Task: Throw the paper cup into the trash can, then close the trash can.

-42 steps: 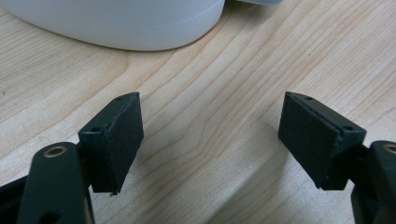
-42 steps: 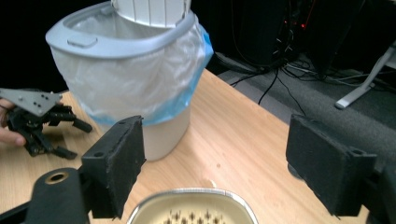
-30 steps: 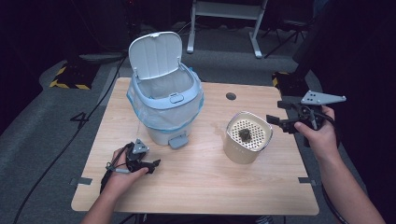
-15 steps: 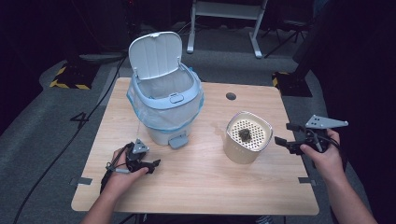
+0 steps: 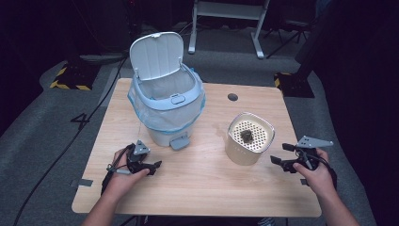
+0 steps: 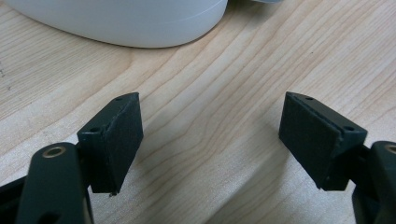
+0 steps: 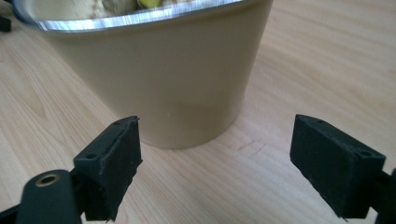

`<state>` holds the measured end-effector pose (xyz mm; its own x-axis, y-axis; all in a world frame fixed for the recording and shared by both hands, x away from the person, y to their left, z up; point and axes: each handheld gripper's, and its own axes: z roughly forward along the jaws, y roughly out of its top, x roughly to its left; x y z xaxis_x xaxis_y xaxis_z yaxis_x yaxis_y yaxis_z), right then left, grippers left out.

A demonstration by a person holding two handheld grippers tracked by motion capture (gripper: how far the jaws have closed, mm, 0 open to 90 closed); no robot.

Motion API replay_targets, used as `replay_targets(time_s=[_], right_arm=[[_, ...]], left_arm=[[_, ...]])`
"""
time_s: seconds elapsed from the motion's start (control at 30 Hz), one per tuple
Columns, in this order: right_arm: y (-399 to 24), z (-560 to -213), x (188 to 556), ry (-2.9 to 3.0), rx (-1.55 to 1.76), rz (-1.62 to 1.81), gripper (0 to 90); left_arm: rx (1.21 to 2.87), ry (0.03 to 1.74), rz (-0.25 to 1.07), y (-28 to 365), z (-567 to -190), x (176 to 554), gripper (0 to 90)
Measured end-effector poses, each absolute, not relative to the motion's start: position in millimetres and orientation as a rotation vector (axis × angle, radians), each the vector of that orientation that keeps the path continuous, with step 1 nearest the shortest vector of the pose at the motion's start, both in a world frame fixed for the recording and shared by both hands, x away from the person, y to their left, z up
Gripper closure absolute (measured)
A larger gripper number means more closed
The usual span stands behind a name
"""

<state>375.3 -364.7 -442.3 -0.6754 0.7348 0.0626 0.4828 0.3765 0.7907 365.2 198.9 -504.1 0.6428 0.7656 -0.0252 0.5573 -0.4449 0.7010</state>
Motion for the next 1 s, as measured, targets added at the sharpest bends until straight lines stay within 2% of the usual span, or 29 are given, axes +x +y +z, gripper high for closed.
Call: replay_targets(time_s=[0.1,0.47,1.0], right_arm=[[-363,-463,372,2.356,1.093,1.155,16.5],[-357,-498,362,2.364,1.107,1.092,16.3],[-351,-504,359,2.369,1.073,1.035,15.6]], left_arm=[[2.169,1.025,0.387,199,-504,365,22.1],[2.168,1.042,0.396,198,-504,364,22.1],[2.159,1.058,0.413,197,-504,362,24.8]])
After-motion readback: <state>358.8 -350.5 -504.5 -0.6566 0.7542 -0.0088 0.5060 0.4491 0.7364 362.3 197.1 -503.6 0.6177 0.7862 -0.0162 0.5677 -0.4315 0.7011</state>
